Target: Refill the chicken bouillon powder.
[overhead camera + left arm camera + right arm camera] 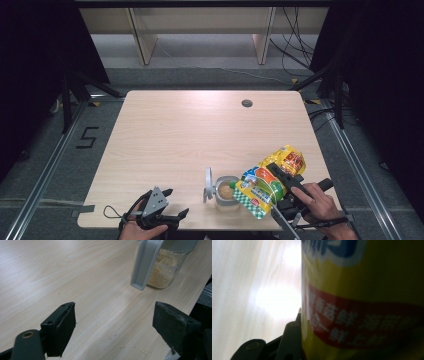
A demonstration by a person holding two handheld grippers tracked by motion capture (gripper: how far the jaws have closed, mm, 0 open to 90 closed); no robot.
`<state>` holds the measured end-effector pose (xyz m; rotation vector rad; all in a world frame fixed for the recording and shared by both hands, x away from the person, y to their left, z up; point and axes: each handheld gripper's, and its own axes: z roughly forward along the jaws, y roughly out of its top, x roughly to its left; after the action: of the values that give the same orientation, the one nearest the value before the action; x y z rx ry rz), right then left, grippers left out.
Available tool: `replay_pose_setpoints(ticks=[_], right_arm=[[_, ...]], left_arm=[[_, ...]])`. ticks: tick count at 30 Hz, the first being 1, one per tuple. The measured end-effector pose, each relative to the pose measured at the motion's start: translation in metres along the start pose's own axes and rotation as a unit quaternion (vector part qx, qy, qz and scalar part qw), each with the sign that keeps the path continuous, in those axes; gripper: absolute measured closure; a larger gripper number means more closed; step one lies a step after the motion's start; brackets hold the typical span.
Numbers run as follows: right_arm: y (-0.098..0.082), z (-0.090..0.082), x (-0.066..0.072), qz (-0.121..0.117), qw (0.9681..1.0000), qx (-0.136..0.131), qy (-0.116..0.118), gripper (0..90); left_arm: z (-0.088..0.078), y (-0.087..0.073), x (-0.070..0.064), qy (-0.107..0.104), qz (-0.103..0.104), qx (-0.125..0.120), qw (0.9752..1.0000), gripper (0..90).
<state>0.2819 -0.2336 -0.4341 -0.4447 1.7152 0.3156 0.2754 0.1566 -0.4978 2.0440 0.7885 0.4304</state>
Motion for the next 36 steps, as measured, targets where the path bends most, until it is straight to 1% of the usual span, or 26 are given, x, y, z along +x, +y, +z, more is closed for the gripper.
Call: replay_pose_setpoints(ticks=[1, 2, 3, 5, 7, 8, 9, 10, 11, 12, 13, 14, 15, 16, 18, 19, 22, 23, 24, 28, 29, 30, 33, 34, 35, 36], right_arm=[[-0.001, 0.0, -0.001, 0.0, 1.0, -0.004, 0.002, 66.7], [-0.003, 0.001, 0.0, 0.009, 0.9999, -0.01, 0.006, 66.8], [-0.004, 0.002, 0.0, 0.019, 0.9997, -0.014, 0.01, 66.8], [-0.009, 0.003, 0.004, 0.06, 0.9976, -0.017, 0.031, 67.0], [-0.013, 0.005, 0.003, 0.064, 0.9968, -0.032, 0.035, 67.2], [-0.015, 0.005, 0.01, 0.117, 0.9917, -0.028, 0.046, 67.3], [-0.018, 0.007, 0.01, 0.129, 0.9893, -0.044, 0.053, 67.6], [-0.02, 0.008, 0.009, 0.126, 0.989, -0.046, 0.062, 68.0], [-0.022, 0.008, 0.008, 0.135, 0.9875, -0.05, 0.064, 68.1], [-0.025, 0.006, 0.013, 0.194, 0.9772, -0.046, 0.073, 68.4], [-0.028, 0.009, 0.011, 0.183, 0.9784, -0.063, 0.073, 68.7], [-0.03, 0.009, 0.012, 0.199, 0.9752, -0.063, 0.073, 68.9], [-0.033, 0.012, 0.009, 0.182, 0.9774, -0.078, 0.074, 69.1], [-0.035, 0.012, 0.012, 0.214, 0.971, -0.073, 0.078, 69.2], [-0.039, 0.013, 0.014, 0.252, 0.9605, -0.076, 0.091, 69.6], [-0.043, 0.015, 0.015, 0.266, 0.9562, -0.081, 0.091, 69.8], [-0.052, 0.019, 0.017, 0.313, 0.9403, -0.091, 0.096, 70.8], [-0.055, 0.02, 0.017, 0.318, 0.9381, -0.097, 0.097, 71.0], [-0.058, 0.022, 0.019, 0.335, 0.9316, -0.102, 0.096, 71.2], [-0.069, 0.026, 0.022, 0.374, 0.9159, -0.109, 0.096, 71.7], [-0.07, 0.026, 0.024, 0.399, 0.905, -0.11, 0.098, 71.7], [-0.073, 0.027, 0.024, 0.405, 0.9026, -0.111, 0.096, 71.9], [-0.081, 0.032, 0.025, 0.44, 0.8849, -0.121, 0.091, 72.1], [-0.082, 0.033, 0.027, 0.464, 0.8722, -0.123, 0.096, 72.2], [-0.084, 0.035, 0.027, 0.469, 0.8691, -0.127, 0.093, 72.4], [-0.087, 0.037, 0.028, 0.479, 0.8638, -0.127, 0.094, 72.6]], left_arm=[[0.001, 0.0, -0.002, -0.004, -0.015, -0.011, 0.9998, 18.2], [0.0, 0.0, 0.0, -0.001, -0.001, 0.0, 1.0, 18.2], [0.001, 0.0, -0.002, -0.004, -0.01, -0.007, 0.9999, 18.2], [0.001, 0.0, -0.002, -0.001, -0.01, -0.009, 0.9999, 18.2], [0.002, 0.0, -0.003, -0.004, -0.016, -0.016, 0.9997, 18.2], [0.001, 0.0, -0.003, -0.005, -0.015, -0.012, 0.9998, 18.2], [0.001, 0.0, -0.002, -0.002, -0.01, -0.008, 0.9999, 18.2], [0.0, 0.0, -0.001, -0.002, -0.006, -0.003, 1.0, 18.2], [0.001, 0.0, -0.001, -0.003, -0.008, -0.005, 1.0, 18.2], [0.001, 0.0, -0.002, -0.003, -0.01, -0.008, 0.9999, 18.2], [0.001, 0.0, -0.003, -0.002, -0.011, -0.011, 0.9999, 18.2], [0.002, 0.0, -0.003, -0.002, -0.011, -0.011, 0.9999, 18.2], [0.002, 0.0, -0.003, -0.002, -0.011, -0.012, 0.9999, 18.2], [0.002, 0.0, -0.003, -0.002, -0.014, -0.014, 0.9998, 18.2], [0.002, 0.0, -0.003, -0.001, -0.009, -0.015, 0.9998, 18.2], [0.001, 0.0, -0.001, -0.003, 0.003, -0.011, 0.9999, 18.2], [0.002, 0.001, -0.002, -0.002, -0.003, -0.015, 0.9999, 18.2], [0.001, 0.001, -0.002, -0.003, 0.003, -0.01, 0.9999, 18.2], [0.001, 0.001, -0.002, -0.002, 0.002, -0.01, 0.9999, 18.2], [0.002, 0.001, -0.003, -0.002, -0.009, -0.014, 0.9999, 18.2], [0.002, 0.001, -0.003, -0.002, -0.009, -0.014, 0.9999, 18.2], [0.003, 0.001, -0.004, -0.004, -0.019, -0.014, 0.9997, 18.2], [0.003, 0.001, -0.004, -0.005, -0.013, -0.013, 0.9998, 18.2], [0.003, 0.001, -0.003, -0.003, -0.008, -0.01, 0.9999, 18.2], [0.003, 0.001, -0.003, -0.002, -0.008, -0.01, 0.9999, 18.2], [0.003, 0.001, -0.004, -0.002, -0.011, -0.008, 0.9999, 18.2]])
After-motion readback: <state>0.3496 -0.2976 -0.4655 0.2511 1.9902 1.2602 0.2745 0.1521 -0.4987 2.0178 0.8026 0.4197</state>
